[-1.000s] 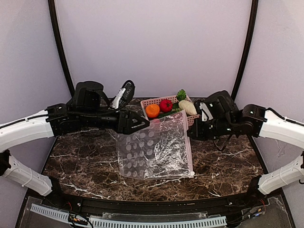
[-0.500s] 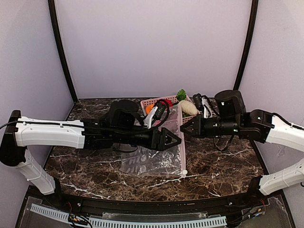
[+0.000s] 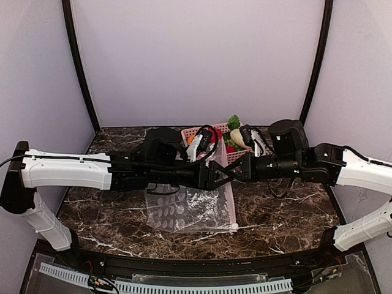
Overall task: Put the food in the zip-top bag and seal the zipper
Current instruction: Open the zipper food storage bag at the center of the board.
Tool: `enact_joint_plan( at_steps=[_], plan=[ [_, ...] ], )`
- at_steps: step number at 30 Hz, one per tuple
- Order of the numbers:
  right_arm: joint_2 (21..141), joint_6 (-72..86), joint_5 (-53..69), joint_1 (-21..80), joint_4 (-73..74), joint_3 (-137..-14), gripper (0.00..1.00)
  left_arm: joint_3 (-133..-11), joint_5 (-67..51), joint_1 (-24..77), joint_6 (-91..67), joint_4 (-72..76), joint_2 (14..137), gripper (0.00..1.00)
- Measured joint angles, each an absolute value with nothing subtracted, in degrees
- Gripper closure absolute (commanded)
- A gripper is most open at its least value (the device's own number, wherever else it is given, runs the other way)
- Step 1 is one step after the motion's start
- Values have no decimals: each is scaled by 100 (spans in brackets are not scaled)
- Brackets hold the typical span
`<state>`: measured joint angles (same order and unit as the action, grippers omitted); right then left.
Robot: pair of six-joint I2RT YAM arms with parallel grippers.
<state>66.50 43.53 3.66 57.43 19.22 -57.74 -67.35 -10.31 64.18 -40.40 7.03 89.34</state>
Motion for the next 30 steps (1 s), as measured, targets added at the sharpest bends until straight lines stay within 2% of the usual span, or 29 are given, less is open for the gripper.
enact_joint_plan(
  at_steps=[13, 16, 24, 30],
  plan=[
    [6685, 4355, 344, 5813, 1909, -5774, 100, -6737, -642, 6418, -3990, 305, 8965, 63],
    [6751, 4355, 318, 5813, 1900, -5774, 100, -6740, -611, 6418, -3981, 290, 9050, 73],
    [7063, 4355, 270, 5813, 1885, -5813, 100, -6864, -231, 6425, -3944, -207, 9144, 92],
    [7126, 4359, 78, 5826, 1968, -5828, 100, -6864, 193, 6425, -3927, -506, 9118, 99]
  ],
)
